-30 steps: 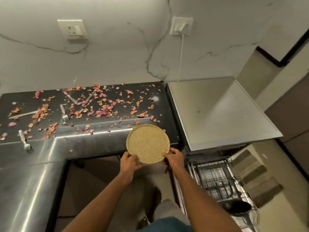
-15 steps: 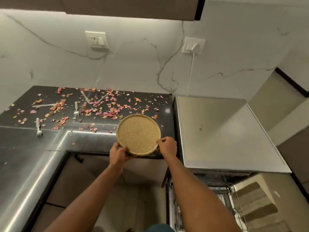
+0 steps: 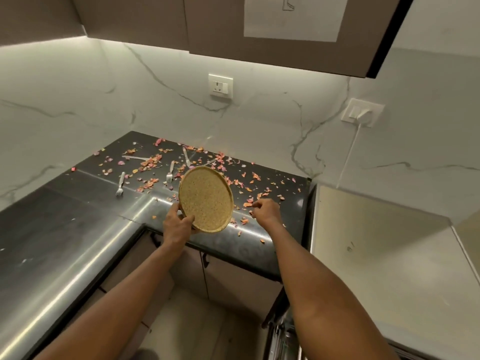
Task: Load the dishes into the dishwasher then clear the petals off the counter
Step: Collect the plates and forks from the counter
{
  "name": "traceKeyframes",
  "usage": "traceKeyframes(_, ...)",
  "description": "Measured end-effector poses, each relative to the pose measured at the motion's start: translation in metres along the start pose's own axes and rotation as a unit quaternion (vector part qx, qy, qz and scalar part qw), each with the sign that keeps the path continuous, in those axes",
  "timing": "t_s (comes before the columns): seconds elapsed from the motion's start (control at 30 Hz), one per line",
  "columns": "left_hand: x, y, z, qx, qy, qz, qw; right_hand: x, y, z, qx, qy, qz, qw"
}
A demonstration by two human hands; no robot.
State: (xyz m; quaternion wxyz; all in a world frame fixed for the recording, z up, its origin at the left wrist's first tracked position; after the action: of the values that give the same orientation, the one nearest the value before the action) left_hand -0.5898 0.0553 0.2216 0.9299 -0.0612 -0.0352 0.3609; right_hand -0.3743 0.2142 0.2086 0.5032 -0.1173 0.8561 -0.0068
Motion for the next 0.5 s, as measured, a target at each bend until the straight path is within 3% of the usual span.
traceKeyframes(0.07, 0.002, -0.006, -0.002, 0.010, 0.022, 0.008, 1.000, 0.008, -0.018, 0.003, -0.018, -0.047, -0.035, 0.998)
traceKeyframes(0.2, 0.018, -0.016, -0.014, -0.032, -0.027, -0.007, 0.999, 0.032, -0.040, 0.031, 0.037, -0.033, -0.068, 0.996)
traceKeyframes(0.27, 0.031, -0.021, -0.023, -0.064, -0.066, -0.028, 0.995, 0.044, -0.048, 0.045, 0.100, 0.075, -0.095, 0.988)
traceKeyframes(0.37, 0.054, -0.025, -0.037, -0.106, -0.084, -0.075, 0.988, 0.055, -0.070, 0.062, 0.243, 0.330, -0.136, 0.902)
traceKeyframes(0.43, 0.072, -0.027, -0.048, -0.135, -0.078, -0.112, 0.981, 0.059, -0.079, 0.082, 0.279, 0.399, -0.114, 0.866)
traceKeyframes(0.5, 0.090, -0.031, -0.057, -0.163, -0.063, -0.163, 0.971, 0.063, -0.090, 0.109, 0.295, 0.416, -0.055, 0.858)
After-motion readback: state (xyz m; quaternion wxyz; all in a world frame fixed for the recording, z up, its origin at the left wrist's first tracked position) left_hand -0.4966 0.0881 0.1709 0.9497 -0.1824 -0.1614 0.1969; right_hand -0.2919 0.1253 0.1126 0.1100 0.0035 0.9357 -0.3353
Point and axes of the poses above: each hand's wrist, its own y-axis towards the middle knuckle, its own x-axis out of the palm, z = x × y, the point moved 1 cm from there along y, towards the middle knuckle, and after that the axes turned 13 degrees about -y, right-handed, at the moved point
